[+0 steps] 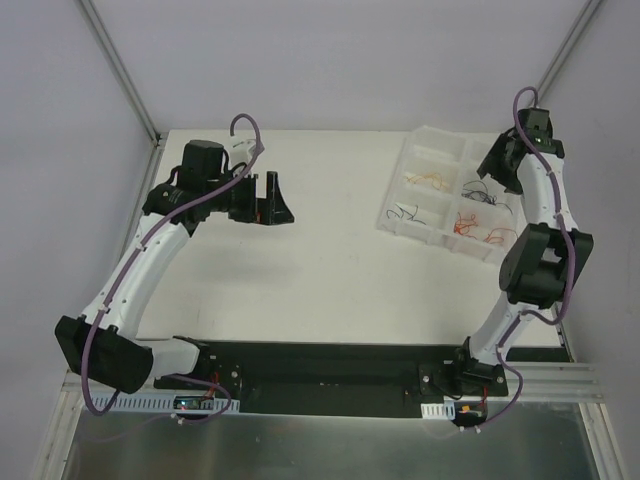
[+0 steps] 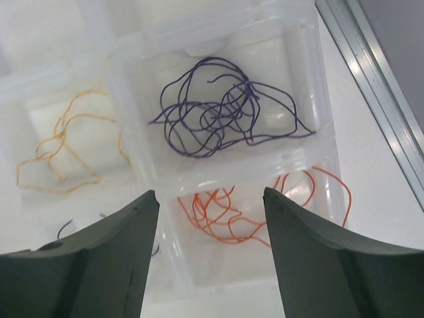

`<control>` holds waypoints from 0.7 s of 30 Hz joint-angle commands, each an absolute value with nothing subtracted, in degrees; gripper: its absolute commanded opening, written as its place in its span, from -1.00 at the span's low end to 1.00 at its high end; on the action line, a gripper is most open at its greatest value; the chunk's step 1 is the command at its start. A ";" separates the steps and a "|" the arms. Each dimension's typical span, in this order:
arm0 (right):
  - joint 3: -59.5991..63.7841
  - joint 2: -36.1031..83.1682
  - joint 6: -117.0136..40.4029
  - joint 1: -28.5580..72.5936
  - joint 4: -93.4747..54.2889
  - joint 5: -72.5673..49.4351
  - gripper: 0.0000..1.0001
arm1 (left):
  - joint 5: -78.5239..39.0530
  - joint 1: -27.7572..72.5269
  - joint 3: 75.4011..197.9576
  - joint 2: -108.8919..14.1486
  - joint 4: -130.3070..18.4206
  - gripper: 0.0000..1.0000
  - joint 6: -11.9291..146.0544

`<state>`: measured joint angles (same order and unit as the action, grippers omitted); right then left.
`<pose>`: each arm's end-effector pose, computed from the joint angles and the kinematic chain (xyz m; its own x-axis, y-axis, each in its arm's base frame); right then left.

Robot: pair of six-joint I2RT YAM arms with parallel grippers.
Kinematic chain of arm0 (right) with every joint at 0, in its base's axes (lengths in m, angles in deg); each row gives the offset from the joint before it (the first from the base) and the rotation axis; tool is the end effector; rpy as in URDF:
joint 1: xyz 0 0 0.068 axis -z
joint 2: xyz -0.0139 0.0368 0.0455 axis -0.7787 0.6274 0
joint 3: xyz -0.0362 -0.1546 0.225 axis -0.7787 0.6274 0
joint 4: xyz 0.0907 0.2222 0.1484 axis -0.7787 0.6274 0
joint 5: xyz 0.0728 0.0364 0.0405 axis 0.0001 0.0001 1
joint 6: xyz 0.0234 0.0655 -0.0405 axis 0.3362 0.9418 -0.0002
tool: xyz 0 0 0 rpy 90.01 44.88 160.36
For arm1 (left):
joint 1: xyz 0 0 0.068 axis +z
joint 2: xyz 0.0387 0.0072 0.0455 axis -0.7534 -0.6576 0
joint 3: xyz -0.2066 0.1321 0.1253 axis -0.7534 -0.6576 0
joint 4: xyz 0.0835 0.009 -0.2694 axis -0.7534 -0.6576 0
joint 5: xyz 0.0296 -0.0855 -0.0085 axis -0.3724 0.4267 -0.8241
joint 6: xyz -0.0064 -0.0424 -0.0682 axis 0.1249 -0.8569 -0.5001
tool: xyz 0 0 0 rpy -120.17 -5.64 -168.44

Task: Untangle the cables

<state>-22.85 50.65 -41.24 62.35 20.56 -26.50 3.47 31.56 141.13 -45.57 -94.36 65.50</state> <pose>0.4601 -0.1002 0.2840 -0.7129 0.2096 -0.6692 0.3244 0.9446 -0.0496 0.2943 -0.1299 0.3701 -0.6628 0.0037 -0.7488 0.5338 0.7036 -0.4690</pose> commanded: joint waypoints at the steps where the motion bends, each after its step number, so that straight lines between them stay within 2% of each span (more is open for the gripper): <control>1: -19.06 40.38 -42.66 58.37 25.17 -27.65 0.36 | 6.98 31.04 137.65 -41.05 -93.99 0.98 60.28; 6: -5.80 28.00 -43.01 46.96 21.05 -22.21 0.39 | 11.90 31.04 131.67 -38.42 -93.91 0.95 53.43; 9: 3.51 18.07 -43.10 39.74 17.00 -14.75 0.43 | 14.10 30.69 127.72 -36.31 -93.12 0.93 49.39; 13: 21.52 2.17 -37.49 37.35 7.35 -2.97 0.49 | 16.73 30.25 123.58 -30.61 -88.65 0.94 45.52; 15: 28.48 -7.40 -35.02 37.35 4.69 -1.89 0.51 | 17.61 29.81 121.82 -27.27 -85.05 0.93 43.06; 16: 31.20 -11.37 -34.06 37.26 4.51 -2.76 0.54 | 17.62 29.55 120.86 -25.16 -82.42 0.94 41.74; 18: 34.21 -19.80 -31.77 37.26 6.78 -6.88 0.90 | 17.18 28.94 119.19 -21.12 -77.14 0.94 39.19; 20: 35.10 -27.02 -31.76 37.34 10.65 -9.09 0.99 | 16.74 28.76 118.30 -17.77 -72.57 0.95 36.46; 21: 34.32 -30.27 -31.85 37.35 12.66 -10.75 0.93 | 16.57 28.76 118.82 -16.54 -70.90 0.95 36.28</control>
<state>34.70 -20.29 -34.97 37.08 11.32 -7.52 14.90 29.31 119.01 -22.23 -83.52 42.35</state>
